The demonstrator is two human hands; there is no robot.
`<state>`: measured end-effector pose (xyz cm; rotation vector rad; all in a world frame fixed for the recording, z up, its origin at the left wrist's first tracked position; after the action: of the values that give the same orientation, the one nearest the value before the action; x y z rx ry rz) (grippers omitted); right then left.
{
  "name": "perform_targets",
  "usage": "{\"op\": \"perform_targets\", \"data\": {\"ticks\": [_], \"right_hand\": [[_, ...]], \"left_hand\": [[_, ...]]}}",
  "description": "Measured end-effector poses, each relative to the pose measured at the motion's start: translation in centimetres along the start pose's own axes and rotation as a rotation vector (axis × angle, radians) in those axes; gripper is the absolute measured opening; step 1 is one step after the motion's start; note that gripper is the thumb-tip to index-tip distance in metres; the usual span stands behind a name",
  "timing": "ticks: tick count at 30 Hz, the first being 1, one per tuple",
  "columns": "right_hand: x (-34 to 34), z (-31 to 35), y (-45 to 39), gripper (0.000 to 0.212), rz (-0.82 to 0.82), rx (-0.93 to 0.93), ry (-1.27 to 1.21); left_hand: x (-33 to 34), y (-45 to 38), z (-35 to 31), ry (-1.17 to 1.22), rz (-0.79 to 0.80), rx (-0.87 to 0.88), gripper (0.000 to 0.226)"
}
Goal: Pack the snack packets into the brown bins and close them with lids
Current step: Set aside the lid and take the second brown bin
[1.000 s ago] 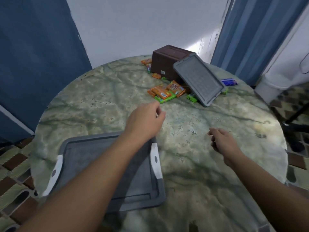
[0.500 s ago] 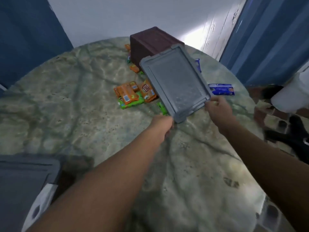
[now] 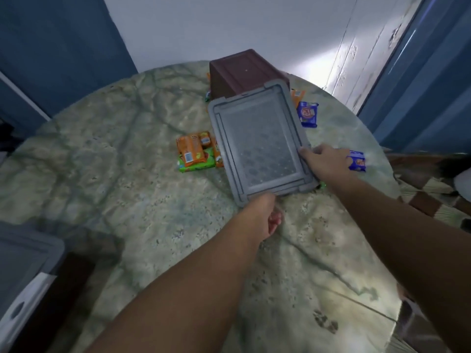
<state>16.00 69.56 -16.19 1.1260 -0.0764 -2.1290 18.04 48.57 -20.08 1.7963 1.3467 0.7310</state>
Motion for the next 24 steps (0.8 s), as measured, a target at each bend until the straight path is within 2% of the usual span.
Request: {"op": "perform_targets", "data": {"ticks": [3,5,8,10,12,14,17,19,21,23,24], "right_hand": [[0.8,0.7,2.5,0.036,0.098,-0.088,-0.285],[1.7,0.8,4.8,0.030,0.120,-0.091,-0.414],[3.6,0.1,8.0,0.025,0.136,-0.061,-0.551],[5.1,-0.8,9.9,0.022,0.187,-0.017,-0.642],[6.2,-1.1,12.2,0.021,0.232,-0.007,-0.686],[7.1,-1.2,13.7,0.023,0.273,-0.026,-0.671],[7.3,-1.2,15.2,0.025,0.306,-0.065,-0.657],[6.0,-1.2,15.4,0.041,0.227,-0.066,-0.729],[4.1,-1.4,15.2,0.056,0.074,-0.070,-0.773],[2.3,-1.9,14.5,0.081,-0.092,-0.077,-0.687],[2.1,-2.0,14.4,0.093,-0.120,-0.086,-0.611]], "left_hand": [[0.1,0.6,0.4,0.271,-0.046,-0.048,0.044],[0.1,1.0,0.0,0.526,-0.061,-0.015,0.052],[-1.0,0.9,-1.2,0.817,-0.103,0.104,0.045],[-2.5,0.5,-1.6,0.861,-0.115,0.182,0.038],[-4.6,-0.2,-1.4,0.706,-0.148,0.232,0.040],[-7.5,-0.2,-0.7,0.516,-0.287,0.237,0.044],[-12.1,1.2,-0.5,0.455,-0.424,0.323,0.045],[-15.1,2.0,-0.2,0.446,-0.498,0.367,0.050],[-18.2,3.4,-0.4,0.275,-0.522,0.446,0.054],[-20.4,4.2,-0.6,0.068,-0.497,0.509,0.056],[-21.4,4.4,-0.4,-0.017,-0.484,0.537,0.055]]}}
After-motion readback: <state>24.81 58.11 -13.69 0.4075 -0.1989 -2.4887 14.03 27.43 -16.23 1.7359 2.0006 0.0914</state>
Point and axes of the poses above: each hand's wrist, its own y-axis away from the middle knuckle, its own x-axis out of the palm, z = x × y, the point moved 6 cm from there along -y, towards the middle knuckle, and after that the axes turned 6 degrees about x, right-handed, at the moved point
